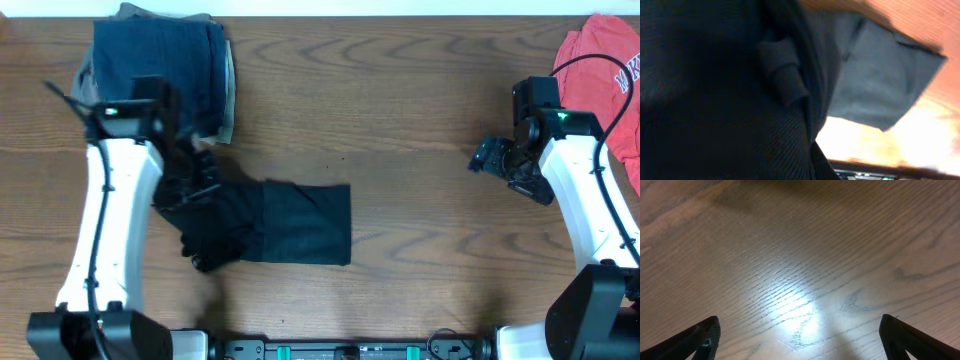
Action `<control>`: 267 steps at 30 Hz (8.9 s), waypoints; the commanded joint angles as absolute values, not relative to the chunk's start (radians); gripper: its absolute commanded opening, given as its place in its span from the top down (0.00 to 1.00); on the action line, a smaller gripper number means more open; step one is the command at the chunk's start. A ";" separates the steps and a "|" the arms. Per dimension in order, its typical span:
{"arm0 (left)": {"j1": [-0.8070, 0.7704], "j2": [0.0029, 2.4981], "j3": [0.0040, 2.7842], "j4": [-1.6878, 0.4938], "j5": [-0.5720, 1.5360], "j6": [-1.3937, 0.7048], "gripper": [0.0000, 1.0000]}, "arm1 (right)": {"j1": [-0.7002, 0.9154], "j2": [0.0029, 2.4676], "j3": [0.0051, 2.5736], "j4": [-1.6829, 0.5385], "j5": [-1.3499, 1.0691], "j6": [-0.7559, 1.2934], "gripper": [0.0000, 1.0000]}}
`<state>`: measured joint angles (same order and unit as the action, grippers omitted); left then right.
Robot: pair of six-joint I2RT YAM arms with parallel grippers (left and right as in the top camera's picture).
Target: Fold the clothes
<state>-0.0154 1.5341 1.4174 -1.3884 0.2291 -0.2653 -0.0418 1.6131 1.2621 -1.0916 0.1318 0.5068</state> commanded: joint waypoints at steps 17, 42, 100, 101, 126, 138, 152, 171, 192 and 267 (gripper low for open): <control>-0.468 1.620 1.348 -1.134 0.227 -0.516 0.94 | -0.045 1.612 1.266 -1.092 0.150 0.500 0.01; -0.689 1.735 1.345 -1.030 0.227 -0.582 0.86 | -0.044 1.612 1.266 -1.092 0.150 0.500 0.01; -0.576 1.629 1.177 -0.967 0.292 -0.588 0.85 | -0.044 1.612 1.266 -1.092 0.150 0.500 0.01; -0.585 1.644 1.167 -0.941 0.310 -0.587 0.85 | -0.044 1.612 1.266 -1.092 0.150 0.500 0.01; -0.850 1.910 1.139 -0.723 0.378 -0.589 0.94 | -0.045 1.612 1.266 -1.092 0.150 0.500 0.01; -0.854 1.640 1.156 -0.710 0.353 -0.586 0.94 | -0.045 1.612 1.266 -1.092 0.150 0.500 0.01; -0.854 1.651 1.148 -0.641 0.059 -0.632 0.93 | -0.045 1.612 1.266 -1.092 0.150 0.500 0.01; -0.854 1.893 1.153 -0.389 0.240 -0.607 0.89 | -0.045 1.612 1.266 -1.092 0.150 0.500 0.01; -0.789 1.446 1.162 -0.620 -0.113 -0.510 0.83 | -0.045 1.612 1.266 -1.092 0.150 0.500 0.01; -0.749 1.654 1.071 -0.731 0.400 -0.535 0.94 | -0.045 1.612 1.266 -1.092 0.150 0.500 0.01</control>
